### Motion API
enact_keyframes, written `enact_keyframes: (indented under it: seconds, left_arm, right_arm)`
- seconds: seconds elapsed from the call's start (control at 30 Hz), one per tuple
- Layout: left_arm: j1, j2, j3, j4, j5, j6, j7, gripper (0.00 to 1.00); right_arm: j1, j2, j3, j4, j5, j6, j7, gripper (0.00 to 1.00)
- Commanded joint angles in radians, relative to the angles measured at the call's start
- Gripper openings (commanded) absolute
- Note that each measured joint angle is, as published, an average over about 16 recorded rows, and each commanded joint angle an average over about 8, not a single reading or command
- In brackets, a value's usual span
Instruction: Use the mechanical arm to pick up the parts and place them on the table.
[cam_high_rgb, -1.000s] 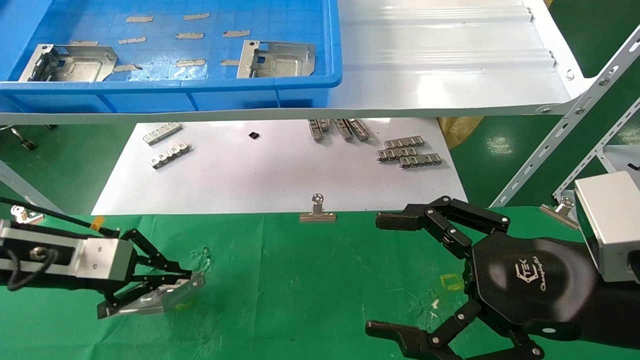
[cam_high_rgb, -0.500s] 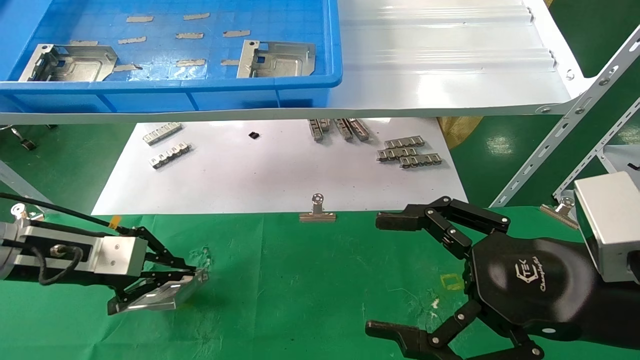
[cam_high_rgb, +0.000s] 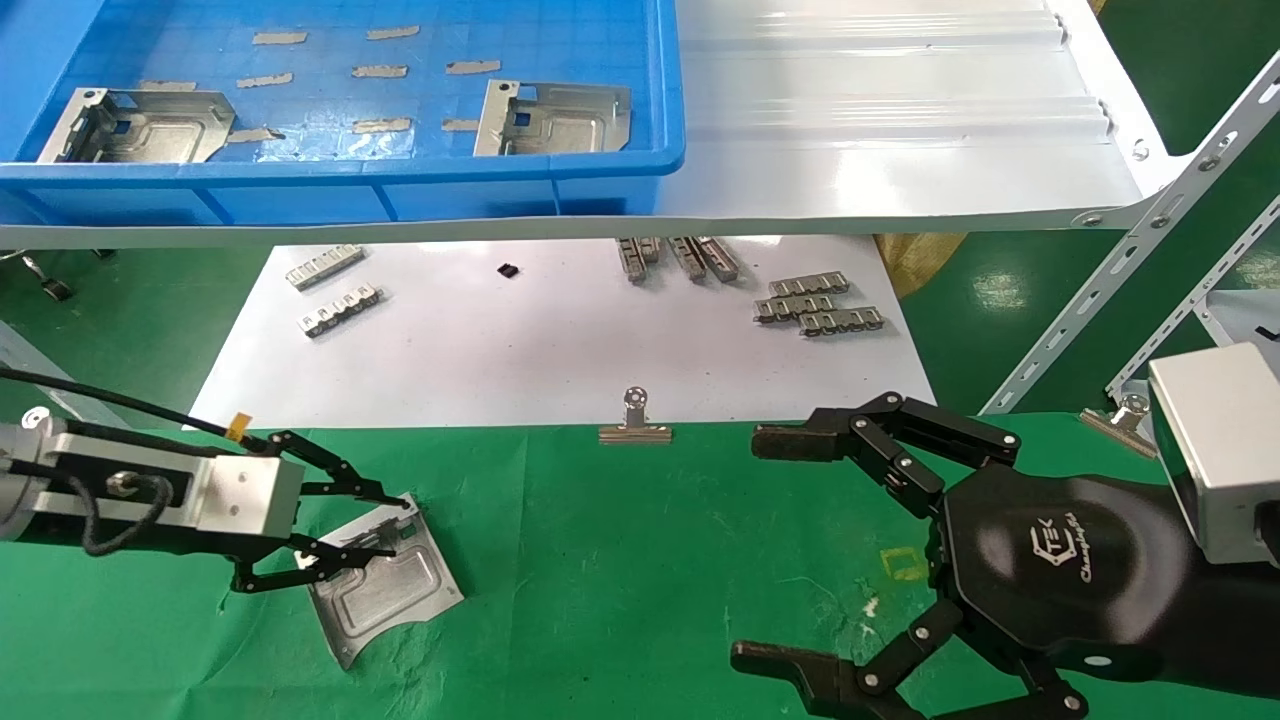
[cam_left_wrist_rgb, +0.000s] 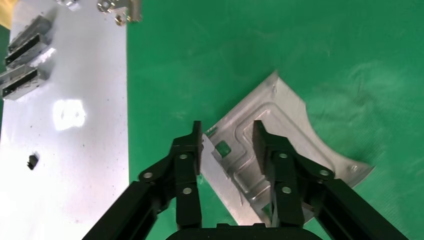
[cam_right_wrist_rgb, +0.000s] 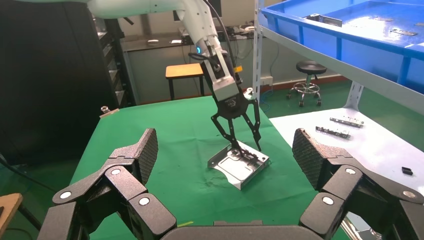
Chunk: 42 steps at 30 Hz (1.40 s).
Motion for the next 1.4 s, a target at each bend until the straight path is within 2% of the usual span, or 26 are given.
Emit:
enact_keyframes:
  seconds: [0.03,0.23,0.4,0.7,1.4]
  left_arm:
    - [-0.004,-0.004,-0.004,-0.005,-0.011,0.012,-0.006,1.0]
    - [0.045,-0.011,-0.059,0.102,-0.193,0.14,-0.077,1.0]
    - [0.072,-0.011,-0.08,0.151,-0.262,0.189,-0.099,1.0]
    - [0.076,-0.014,-0.089,0.115,-0.244,0.169,-0.099,1.0]
    - [0.264,-0.053,-0.323,-0.13,-0.297,0.137,-0.276,1.0]
  right_arm:
    - [0.0,0.0,0.0,0.0,0.0,0.0,0.0,1.0]
    - [0.0,0.0,0.0,0.0,0.0,0.0,0.0,1.0]
    - [0.0,0.0,0.0,0.0,0.0,0.001,0.0,1.0]
    - [0.0,0.0,0.0,0.0,0.0,0.0,0.0,1.0]
    - [0.0,0.0,-0.001,-0.001,0.001,0.0,-0.001,1.0]
